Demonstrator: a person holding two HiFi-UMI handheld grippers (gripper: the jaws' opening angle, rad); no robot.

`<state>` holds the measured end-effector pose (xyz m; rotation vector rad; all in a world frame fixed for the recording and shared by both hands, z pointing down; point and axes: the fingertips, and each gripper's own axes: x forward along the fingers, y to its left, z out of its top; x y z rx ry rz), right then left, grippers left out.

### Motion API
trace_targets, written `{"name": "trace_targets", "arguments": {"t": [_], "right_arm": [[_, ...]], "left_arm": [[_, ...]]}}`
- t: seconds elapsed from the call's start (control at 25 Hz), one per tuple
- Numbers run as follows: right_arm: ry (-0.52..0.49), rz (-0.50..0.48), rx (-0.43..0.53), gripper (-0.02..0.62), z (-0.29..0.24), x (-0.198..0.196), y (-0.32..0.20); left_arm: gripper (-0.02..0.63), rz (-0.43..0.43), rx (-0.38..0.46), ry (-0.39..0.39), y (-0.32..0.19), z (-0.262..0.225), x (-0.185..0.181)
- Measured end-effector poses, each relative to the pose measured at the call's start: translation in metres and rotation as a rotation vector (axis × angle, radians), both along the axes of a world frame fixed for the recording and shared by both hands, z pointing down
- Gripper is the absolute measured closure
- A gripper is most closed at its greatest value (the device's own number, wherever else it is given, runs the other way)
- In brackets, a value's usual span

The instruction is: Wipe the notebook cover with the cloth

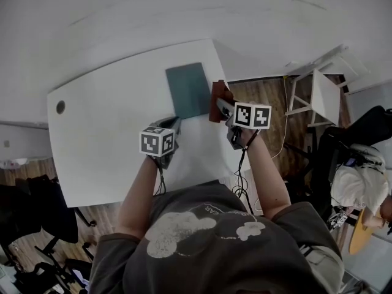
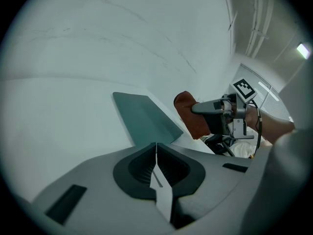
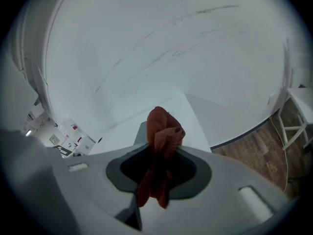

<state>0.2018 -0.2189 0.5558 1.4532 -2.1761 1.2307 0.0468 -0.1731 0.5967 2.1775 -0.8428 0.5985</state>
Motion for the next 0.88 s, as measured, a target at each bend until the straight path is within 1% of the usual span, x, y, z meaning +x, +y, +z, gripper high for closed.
{"name": "trace_targets", "arguments": {"t": [0.16,0.48,0.72,0.88], "right_arm": [[0.004,0.019,0.016,0.488,-0.008,-0.017,0.011],[0.017,0.085,0.054,0.488,-0.022,-0.05,0.029],[0.051,0.105,0.082,0.488,-0.032,-0.088,0.046],[0.07,0.121,0.087,0.488,-0.031,-0.116,0.063]], "left_arm": [[0.606,0.025,0.033,0.03,0.002,-0.01,-0.01],[0.606,0.056,0.152,0.061,0.003,-0.041,-0.046],[0.606,0.038,0.216,0.083,0.006,-0.06,-0.089],[0.606,0.03,0.219,0.103,0.017,-0.064,-0.119]]}}
